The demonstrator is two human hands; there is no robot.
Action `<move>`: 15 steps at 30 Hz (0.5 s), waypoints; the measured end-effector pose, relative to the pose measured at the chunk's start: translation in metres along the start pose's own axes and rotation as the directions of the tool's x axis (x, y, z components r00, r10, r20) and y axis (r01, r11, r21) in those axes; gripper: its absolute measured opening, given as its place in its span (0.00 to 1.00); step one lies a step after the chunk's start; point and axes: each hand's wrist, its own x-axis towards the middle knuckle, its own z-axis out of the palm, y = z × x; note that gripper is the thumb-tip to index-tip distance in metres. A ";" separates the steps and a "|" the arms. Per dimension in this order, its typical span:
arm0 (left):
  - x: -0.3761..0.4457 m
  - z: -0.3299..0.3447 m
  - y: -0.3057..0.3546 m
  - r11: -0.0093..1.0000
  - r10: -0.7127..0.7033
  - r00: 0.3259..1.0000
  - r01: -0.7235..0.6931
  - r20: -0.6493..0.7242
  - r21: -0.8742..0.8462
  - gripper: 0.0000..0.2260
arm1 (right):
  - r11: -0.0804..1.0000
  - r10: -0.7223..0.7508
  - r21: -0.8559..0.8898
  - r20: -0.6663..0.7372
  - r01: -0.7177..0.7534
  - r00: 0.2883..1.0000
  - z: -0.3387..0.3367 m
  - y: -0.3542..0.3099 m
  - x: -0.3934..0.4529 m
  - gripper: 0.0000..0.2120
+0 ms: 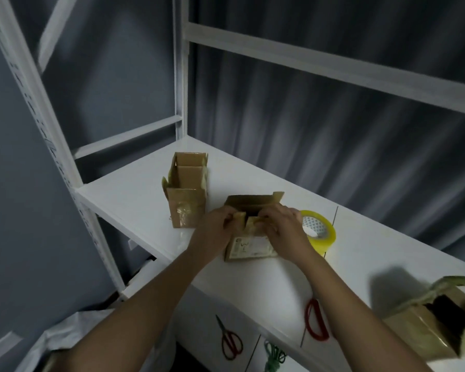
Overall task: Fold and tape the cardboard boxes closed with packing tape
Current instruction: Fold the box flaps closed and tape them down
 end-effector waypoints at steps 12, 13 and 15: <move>-0.005 0.014 -0.013 0.985 0.017 0.999 -0.009 0.046 -0.174 0.05 | 0.983 0.182 0.018 -0.173 -0.182 0.968 0.016 -0.016 -0.013 0.05; -0.007 0.013 -0.014 0.986 0.030 0.999 -0.023 0.041 -0.165 0.05 | 0.981 0.193 0.021 -0.164 -0.193 0.967 0.016 -0.017 -0.012 0.04; -0.008 0.014 -0.015 0.987 0.044 0.998 -0.038 0.036 -0.159 0.05 | 0.977 0.215 0.020 -0.148 -0.214 0.965 0.016 -0.017 -0.012 0.05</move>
